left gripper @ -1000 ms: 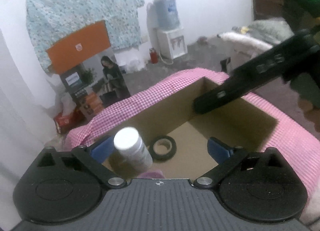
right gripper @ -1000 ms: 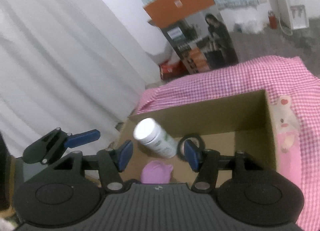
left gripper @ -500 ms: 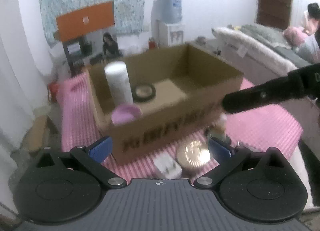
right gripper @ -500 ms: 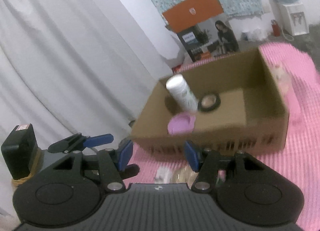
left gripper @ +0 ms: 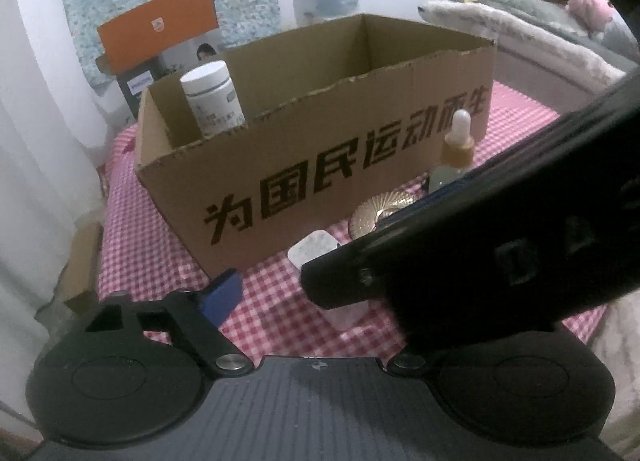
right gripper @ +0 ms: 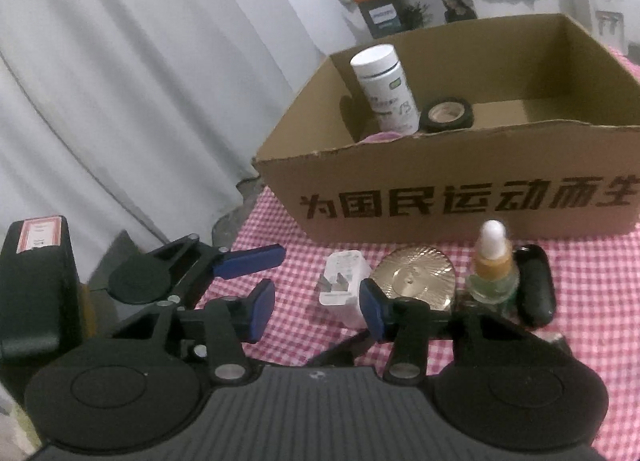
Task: Organize rigid objects
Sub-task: 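Move the right gripper back and close it on the white plug charger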
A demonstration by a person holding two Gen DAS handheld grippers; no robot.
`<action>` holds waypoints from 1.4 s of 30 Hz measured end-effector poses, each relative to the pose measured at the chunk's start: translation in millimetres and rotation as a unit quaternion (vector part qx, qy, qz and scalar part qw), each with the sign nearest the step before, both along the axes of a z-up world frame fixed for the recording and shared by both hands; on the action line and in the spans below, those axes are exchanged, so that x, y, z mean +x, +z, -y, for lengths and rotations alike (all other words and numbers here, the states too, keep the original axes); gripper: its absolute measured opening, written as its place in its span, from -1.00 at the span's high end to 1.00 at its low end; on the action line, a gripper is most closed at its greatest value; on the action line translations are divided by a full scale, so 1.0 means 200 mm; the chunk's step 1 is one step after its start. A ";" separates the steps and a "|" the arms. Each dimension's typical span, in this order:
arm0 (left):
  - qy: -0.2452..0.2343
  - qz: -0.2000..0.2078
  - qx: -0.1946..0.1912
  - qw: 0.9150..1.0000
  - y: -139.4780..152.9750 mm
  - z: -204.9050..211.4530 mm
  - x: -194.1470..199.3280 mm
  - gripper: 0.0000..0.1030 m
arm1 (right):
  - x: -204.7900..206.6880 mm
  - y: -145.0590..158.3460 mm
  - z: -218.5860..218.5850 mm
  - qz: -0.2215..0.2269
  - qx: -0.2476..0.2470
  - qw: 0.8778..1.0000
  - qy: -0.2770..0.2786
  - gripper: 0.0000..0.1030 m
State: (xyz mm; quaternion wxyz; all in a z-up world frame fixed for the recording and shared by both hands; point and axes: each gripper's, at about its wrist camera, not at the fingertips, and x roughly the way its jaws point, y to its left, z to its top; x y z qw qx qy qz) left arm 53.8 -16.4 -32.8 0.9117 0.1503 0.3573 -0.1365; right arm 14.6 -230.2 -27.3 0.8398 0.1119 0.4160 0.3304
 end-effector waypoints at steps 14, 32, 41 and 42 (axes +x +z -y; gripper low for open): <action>-0.010 -0.024 -0.039 0.999 -0.11 -0.04 0.02 0.11 | 0.10 -0.11 -0.08 -0.023 -0.029 0.999 0.003 0.29; -0.012 -0.029 -0.050 0.998 -0.07 -0.01 -0.13 0.30 | 0.01 -0.12 -0.03 -0.071 -0.016 0.997 0.009 0.35; -0.019 -0.017 -0.037 0.999 -0.12 0.00 -0.07 0.23 | 0.06 -0.13 -0.03 -0.083 -0.013 0.996 -0.006 0.33; -0.018 -0.016 -0.038 0.999 -0.11 0.00 -0.06 0.23 | 0.07 -0.13 -0.03 -0.084 -0.012 0.996 -0.008 0.32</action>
